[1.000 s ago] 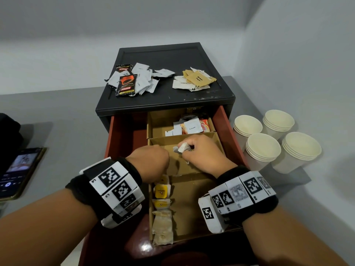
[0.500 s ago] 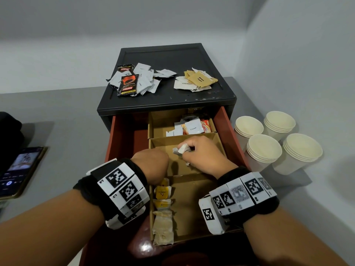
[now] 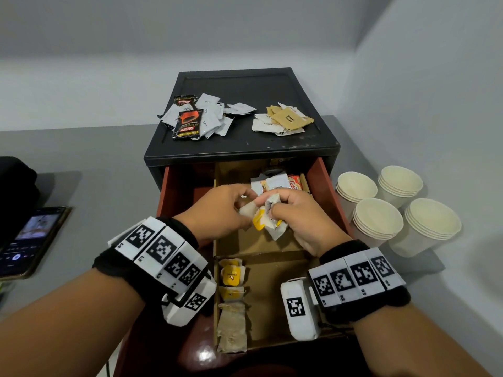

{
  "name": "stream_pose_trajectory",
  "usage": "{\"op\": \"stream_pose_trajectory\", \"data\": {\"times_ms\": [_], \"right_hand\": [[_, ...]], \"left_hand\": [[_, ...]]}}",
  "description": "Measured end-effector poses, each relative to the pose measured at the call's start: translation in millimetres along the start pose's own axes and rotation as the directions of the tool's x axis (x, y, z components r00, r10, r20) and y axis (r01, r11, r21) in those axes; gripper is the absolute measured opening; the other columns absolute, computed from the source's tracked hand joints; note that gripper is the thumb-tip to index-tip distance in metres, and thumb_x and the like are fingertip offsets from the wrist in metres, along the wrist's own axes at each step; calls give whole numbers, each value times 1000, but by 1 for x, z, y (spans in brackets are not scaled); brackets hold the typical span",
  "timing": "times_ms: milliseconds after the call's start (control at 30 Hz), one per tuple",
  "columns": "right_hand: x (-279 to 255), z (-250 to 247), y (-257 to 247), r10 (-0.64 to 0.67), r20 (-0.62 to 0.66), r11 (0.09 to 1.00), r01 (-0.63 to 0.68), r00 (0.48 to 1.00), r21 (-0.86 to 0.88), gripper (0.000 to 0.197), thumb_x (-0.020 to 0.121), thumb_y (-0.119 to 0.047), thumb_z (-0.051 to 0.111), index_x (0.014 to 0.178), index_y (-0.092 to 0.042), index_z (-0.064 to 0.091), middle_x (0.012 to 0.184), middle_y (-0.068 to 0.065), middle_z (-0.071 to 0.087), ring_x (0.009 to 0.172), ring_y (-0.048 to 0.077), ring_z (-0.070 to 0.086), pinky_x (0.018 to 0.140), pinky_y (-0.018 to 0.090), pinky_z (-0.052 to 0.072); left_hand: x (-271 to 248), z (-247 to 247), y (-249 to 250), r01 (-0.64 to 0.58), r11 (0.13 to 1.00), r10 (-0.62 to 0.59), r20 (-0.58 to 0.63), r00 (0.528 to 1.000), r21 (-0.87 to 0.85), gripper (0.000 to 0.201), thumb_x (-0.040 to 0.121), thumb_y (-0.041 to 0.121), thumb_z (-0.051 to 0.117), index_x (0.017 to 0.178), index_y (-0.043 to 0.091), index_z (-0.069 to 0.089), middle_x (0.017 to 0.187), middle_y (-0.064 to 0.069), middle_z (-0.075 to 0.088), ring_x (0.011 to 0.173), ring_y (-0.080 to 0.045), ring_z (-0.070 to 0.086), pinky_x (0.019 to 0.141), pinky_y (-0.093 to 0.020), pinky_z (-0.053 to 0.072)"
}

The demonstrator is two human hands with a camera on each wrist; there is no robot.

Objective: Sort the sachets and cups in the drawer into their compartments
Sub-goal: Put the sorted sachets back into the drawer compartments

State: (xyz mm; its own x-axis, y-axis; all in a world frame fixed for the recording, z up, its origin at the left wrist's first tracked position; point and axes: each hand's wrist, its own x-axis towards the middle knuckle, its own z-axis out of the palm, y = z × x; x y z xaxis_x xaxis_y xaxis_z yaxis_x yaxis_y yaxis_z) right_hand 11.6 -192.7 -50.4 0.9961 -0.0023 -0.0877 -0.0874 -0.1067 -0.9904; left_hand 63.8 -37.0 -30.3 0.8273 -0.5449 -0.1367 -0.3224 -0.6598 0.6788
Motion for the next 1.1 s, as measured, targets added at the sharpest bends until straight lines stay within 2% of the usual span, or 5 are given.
{"op": "stream_pose_trajectory", "data": {"times_ms": [333, 433, 533, 700, 1100], "right_hand": [[10, -5, 5, 184, -160, 964, -146, 970, 222, 33, 85, 4, 42, 102, -22, 55, 98, 10, 64, 100, 26, 56, 98, 44, 46], [8, -6, 3, 214, -128, 933, -164, 968, 320, 21, 89, -5, 47, 97, -22, 54, 100, 13, 61, 90, 24, 56, 75, 36, 53], [7, -6, 3, 196, -123, 955, -161, 973, 251, 18, 88, -6, 55, 94, -23, 55, 100, 13, 60, 84, 20, 58, 56, 25, 49], [10, -5, 11, 150, -168, 986, -137, 974, 90, 33, 83, 2, 58, 91, -30, 54, 110, 17, 60, 92, 24, 59, 74, 32, 51], [8, -3, 11, 126, -170, 991, -119, 977, 54, 33, 82, 0, 57, 90, -32, 54, 112, 15, 60, 96, 26, 60, 84, 41, 54]], "left_hand": [[0, -3, 2, 77, 986, -68, 66, 995, -146, 5, 82, 6, 69, 81, 11, 67, 77, 0, 63, 71, -12, 58, 65, -19, 47], [-2, -1, 6, 56, 992, -45, 91, 995, -115, 7, 81, 4, 70, 84, 9, 68, 84, -5, 68, 78, -16, 61, 73, -27, 50], [-3, 1, 9, 37, 999, -34, 118, 992, -23, 20, 79, 4, 70, 85, 20, 60, 89, -12, 70, 76, -21, 62, 74, -35, 53], [-9, 14, 17, -6, 996, -10, 172, 985, 91, 26, 79, 9, 70, 89, 22, 51, 69, -5, 63, 49, -4, 56, 51, -23, 46], [-5, 44, 6, 46, 786, -311, 330, 891, 617, 26, 78, 29, 72, 96, 12, 73, 83, -2, 64, 82, -20, 61, 71, -30, 51]]}}
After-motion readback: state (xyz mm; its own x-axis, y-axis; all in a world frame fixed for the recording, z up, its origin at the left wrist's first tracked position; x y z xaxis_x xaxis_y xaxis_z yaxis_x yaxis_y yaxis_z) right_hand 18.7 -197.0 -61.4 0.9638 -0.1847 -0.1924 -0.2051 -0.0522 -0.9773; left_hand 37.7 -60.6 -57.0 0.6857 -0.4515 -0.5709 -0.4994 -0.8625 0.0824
